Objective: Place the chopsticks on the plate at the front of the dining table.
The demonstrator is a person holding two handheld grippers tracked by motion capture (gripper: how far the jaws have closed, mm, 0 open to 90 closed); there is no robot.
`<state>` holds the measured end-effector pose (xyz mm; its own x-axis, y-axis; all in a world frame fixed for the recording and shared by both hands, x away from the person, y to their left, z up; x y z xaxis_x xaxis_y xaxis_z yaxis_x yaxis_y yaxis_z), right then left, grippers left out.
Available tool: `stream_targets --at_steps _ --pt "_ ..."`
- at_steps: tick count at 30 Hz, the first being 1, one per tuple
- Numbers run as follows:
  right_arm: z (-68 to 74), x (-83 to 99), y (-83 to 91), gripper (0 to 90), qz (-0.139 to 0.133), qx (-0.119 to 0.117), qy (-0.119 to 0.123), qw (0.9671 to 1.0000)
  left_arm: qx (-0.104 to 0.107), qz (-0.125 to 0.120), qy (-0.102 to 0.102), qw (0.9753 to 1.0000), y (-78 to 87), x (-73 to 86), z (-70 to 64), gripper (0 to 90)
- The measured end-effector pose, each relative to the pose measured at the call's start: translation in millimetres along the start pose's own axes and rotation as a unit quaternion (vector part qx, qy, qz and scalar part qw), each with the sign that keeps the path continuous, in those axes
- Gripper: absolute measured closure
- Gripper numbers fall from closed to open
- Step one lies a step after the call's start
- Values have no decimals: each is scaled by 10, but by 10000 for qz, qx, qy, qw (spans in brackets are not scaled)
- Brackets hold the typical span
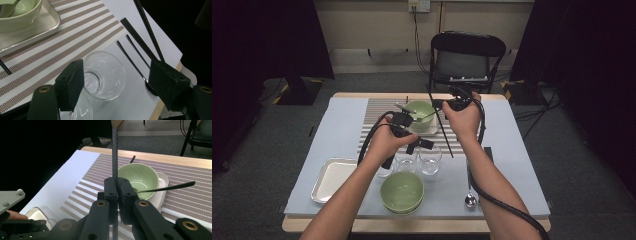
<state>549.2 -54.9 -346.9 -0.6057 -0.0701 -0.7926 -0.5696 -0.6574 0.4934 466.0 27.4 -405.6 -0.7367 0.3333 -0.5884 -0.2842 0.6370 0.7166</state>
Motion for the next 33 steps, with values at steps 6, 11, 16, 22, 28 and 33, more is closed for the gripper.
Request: stream_targets --at_steps 6,11,16,22,28,33 --pt "33 5 -21 869 20 -30 8 10000 187 -9 1 9998 -38 -4 -71 338" --pt "57 8 -39 868 25 -64 -12 10000 218 -42 9 9998 -55 -7 -84 346" --pt "102 13 -66 869 30 -97 -12 9999 260 -68 61 9996 -75 -6 -85 388" --pt "147 -3 -81 868 13 -109 -9 9999 313 -72 124 9994 -92 -3 -108 410" --pt "192 -10 -103 868 -21 -125 19 9999 443 -111 228 9987 -96 -12 -163 430" --pt "223 4 -132 868 -14 -140 -24 9999 434 -125 306 9985 -126 -9 -155 461"
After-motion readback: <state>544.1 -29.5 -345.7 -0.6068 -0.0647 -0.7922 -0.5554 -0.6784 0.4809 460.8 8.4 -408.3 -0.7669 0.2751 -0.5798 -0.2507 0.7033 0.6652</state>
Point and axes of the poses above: each handheld gripper's, and its own axes: y roughly backward along the jaws, x roughly out of its underside, z roughly to its left, the point moved 9 cm from there along -y, roughly forward along the jaws, and after that the axes turned 5 degrees about -x, right-handed, at the moved point
